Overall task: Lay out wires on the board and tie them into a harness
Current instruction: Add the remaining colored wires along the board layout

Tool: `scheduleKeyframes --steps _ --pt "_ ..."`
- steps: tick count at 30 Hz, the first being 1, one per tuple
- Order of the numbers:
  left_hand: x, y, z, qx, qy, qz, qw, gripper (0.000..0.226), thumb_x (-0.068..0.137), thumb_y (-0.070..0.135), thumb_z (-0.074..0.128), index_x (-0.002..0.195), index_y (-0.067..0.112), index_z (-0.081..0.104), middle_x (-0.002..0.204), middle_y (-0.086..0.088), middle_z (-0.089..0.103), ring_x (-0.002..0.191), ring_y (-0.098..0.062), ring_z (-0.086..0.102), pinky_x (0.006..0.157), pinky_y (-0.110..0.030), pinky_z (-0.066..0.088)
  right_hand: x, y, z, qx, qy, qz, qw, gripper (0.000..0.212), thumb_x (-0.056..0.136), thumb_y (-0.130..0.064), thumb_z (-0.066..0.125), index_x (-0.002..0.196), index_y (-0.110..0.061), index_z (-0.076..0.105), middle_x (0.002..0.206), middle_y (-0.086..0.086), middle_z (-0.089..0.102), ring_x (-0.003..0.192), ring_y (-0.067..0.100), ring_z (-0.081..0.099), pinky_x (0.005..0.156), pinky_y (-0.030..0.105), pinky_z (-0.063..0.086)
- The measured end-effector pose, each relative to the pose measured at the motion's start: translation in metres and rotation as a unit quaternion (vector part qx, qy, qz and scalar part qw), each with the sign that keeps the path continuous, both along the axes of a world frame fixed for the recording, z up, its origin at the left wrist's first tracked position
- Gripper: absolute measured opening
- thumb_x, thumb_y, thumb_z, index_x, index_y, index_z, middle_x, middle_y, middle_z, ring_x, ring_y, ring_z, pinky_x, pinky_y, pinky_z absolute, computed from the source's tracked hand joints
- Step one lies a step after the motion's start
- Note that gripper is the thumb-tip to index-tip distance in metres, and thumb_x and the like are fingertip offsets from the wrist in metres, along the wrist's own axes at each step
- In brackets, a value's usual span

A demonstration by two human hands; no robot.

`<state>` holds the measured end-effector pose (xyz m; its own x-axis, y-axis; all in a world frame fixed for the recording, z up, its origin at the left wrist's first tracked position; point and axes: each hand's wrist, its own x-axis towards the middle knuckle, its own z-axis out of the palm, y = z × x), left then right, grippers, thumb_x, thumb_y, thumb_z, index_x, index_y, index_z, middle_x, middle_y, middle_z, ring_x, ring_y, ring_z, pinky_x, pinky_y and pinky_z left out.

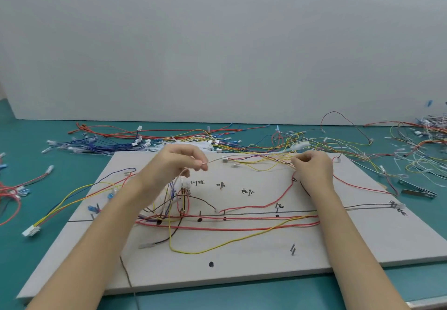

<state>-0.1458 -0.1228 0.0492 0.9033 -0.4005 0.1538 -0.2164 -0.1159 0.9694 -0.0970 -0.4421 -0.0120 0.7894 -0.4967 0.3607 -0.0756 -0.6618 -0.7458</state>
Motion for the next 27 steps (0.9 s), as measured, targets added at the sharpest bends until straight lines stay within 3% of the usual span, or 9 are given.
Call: scheduleKeyframes --steps 4,8,12,16,18,20,22,24,27 --pt "-0.011 0.02 0.011 0.182 0.034 -0.172 0.968 0.012 0.069 0.016 0.063 0.064 0.02 0.073 0.079 0.001 0.068 0.078 -0.011 0.057 0.073 -0.026 0.039 0.004 0.003 0.003 -0.06 0.019 -0.017 0.998 0.012 0.084 -0.012 0.066 0.085 -0.009 0.077 0.101 0.01 0.062 0.092 0.023 0.055 0.074 0.026 0.037" --pt "-0.025 0.013 0.011 0.258 0.083 -0.278 0.922 0.013 0.081 0.013 0.065 0.075 0.02 0.074 0.081 0.004 0.07 0.073 0.0 0.06 0.066 -0.006 0.04 0.012 0.008 0.007 -0.122 0.048 0.007 0.991 0.016 0.085 -0.014 0.062 0.087 -0.011 0.077 0.089 0.006 0.073 0.087 0.024 0.061 0.071 0.03 0.045" --pt "-0.033 0.006 0.008 0.283 0.074 -0.28 0.914 0.017 0.087 0.014 0.066 0.08 0.026 0.075 0.081 0.012 0.071 0.074 0.003 0.059 0.067 -0.005 0.039 0.024 0.019 0.009 -0.171 0.125 0.093 0.973 0.015 0.085 -0.018 0.059 0.079 -0.011 0.07 0.08 0.008 0.064 0.082 0.027 0.057 0.069 0.031 0.043" --pt "-0.037 0.005 0.006 0.302 0.048 -0.263 0.915 0.01 0.08 0.032 0.067 0.082 0.031 0.077 0.081 0.011 0.067 0.074 -0.004 0.05 0.069 -0.022 0.036 0.042 0.031 0.007 -0.199 0.201 0.165 0.945 0.036 0.081 -0.039 0.064 0.065 -0.008 0.055 0.067 0.007 0.049 0.07 0.025 0.049 0.058 0.032 0.034" --pt "-0.039 0.005 0.006 0.303 0.043 -0.268 0.913 0.01 0.081 0.034 0.067 0.082 0.032 0.077 0.08 0.009 0.064 0.073 -0.005 0.048 0.07 -0.026 0.035 0.055 0.036 0.004 -0.22 0.19 0.185 0.939 0.04 0.085 -0.043 0.064 0.09 -0.004 0.065 0.093 0.011 0.059 0.092 0.027 0.054 0.073 0.034 0.041" --pt "-0.041 0.003 0.006 0.3 0.04 -0.273 0.913 0.01 0.082 0.033 0.066 0.081 0.033 0.076 0.077 0.012 0.063 0.072 -0.005 0.048 0.069 -0.027 0.035 0.067 0.038 0.004 -0.221 0.188 0.184 0.939 0.051 0.09 -0.044 0.06 0.12 -0.003 0.058 0.123 0.014 0.052 0.117 0.029 0.049 0.096 0.036 0.04" --pt "-0.043 0.002 0.005 0.294 0.043 -0.279 0.913 0.01 0.082 0.032 0.066 0.08 0.036 0.075 0.074 0.017 0.064 0.071 -0.003 0.049 0.066 -0.023 0.035 0.074 0.038 0.007 -0.22 0.187 0.155 0.945 0.056 0.093 -0.044 0.056 0.128 -0.002 0.05 0.134 0.016 0.046 0.125 0.031 0.046 0.102 0.039 0.038" --pt "-0.044 0.003 0.004 0.29 0.041 -0.282 0.914 0.01 0.082 0.032 0.067 0.079 0.036 0.075 0.073 0.015 0.063 0.07 -0.004 0.048 0.065 -0.027 0.034 0.08 0.036 0.01 -0.23 0.186 0.135 0.946 0.049 0.095 -0.038 0.054 0.125 0.0 0.051 0.133 0.019 0.048 0.123 0.033 0.048 0.099 0.039 0.041" --pt "-0.044 0.004 0.002 0.29 0.039 -0.281 0.914 0.01 0.082 0.032 0.067 0.081 0.035 0.076 0.071 0.011 0.061 0.069 -0.006 0.046 0.067 -0.03 0.032 0.077 0.035 0.018 -0.241 0.225 0.15 0.932 0.025 0.094 -0.025 0.049 0.094 -0.003 0.059 0.11 0.021 0.062 0.105 0.034 0.06 0.079 0.032 0.045"
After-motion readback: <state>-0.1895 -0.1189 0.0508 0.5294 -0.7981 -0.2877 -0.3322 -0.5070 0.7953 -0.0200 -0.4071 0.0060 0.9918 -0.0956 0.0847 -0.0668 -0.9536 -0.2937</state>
